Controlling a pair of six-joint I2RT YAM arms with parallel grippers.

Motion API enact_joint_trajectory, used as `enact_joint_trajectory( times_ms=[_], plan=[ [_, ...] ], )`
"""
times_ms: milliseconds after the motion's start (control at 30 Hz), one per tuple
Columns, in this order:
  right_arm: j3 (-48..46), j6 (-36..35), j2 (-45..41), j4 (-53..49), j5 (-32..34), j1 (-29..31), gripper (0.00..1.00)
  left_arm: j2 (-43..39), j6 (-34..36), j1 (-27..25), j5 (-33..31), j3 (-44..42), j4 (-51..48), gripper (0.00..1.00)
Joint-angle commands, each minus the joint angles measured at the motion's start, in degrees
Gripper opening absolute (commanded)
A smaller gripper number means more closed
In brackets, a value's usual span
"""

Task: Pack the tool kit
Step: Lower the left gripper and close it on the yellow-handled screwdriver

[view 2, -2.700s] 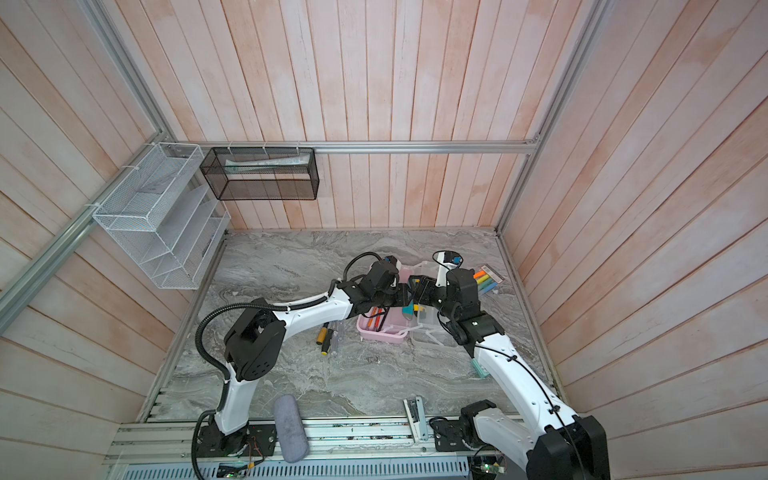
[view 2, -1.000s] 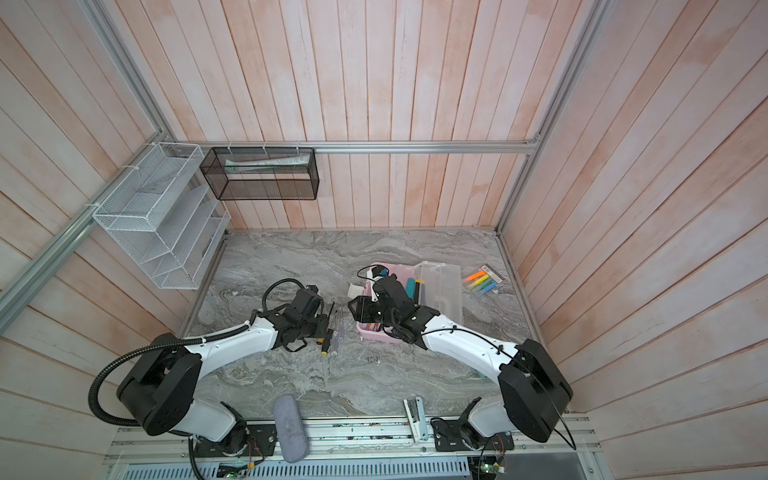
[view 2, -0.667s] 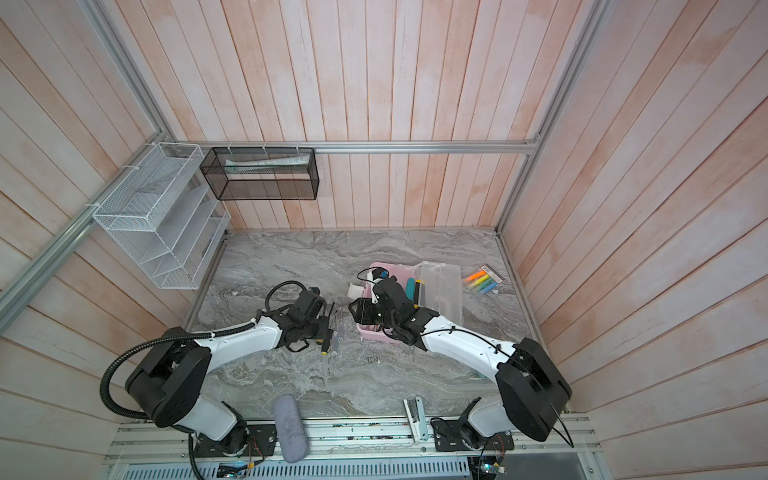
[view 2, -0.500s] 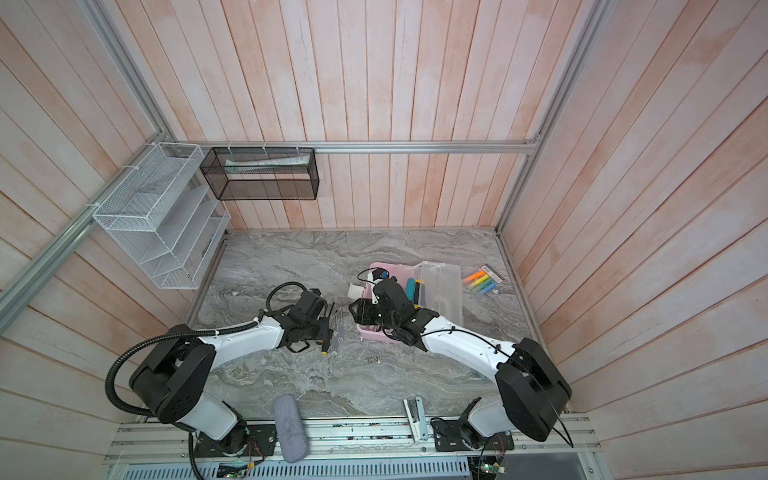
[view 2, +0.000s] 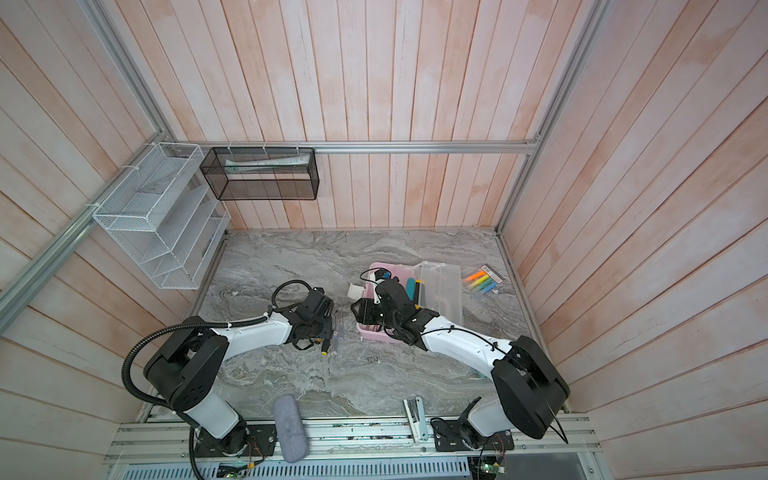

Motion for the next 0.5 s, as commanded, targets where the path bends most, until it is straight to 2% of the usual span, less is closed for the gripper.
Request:
enact_joint_trajectory(
  times_ms=[0, 467],
  plan=[
    [-0.62, 0.41, 0.54, 1.10, -0.73, -0.23, 0.54, 1.02, -0.86, -0.22, -1.52, 0.54, -2.21, 0.24],
    [0.66, 0.75, 1.77, 2.58, -2.87, -1.38, 0.54, -4.60, 0.04, 0.56, -4.14, 1.72, -5.15, 0.22]
  ],
)
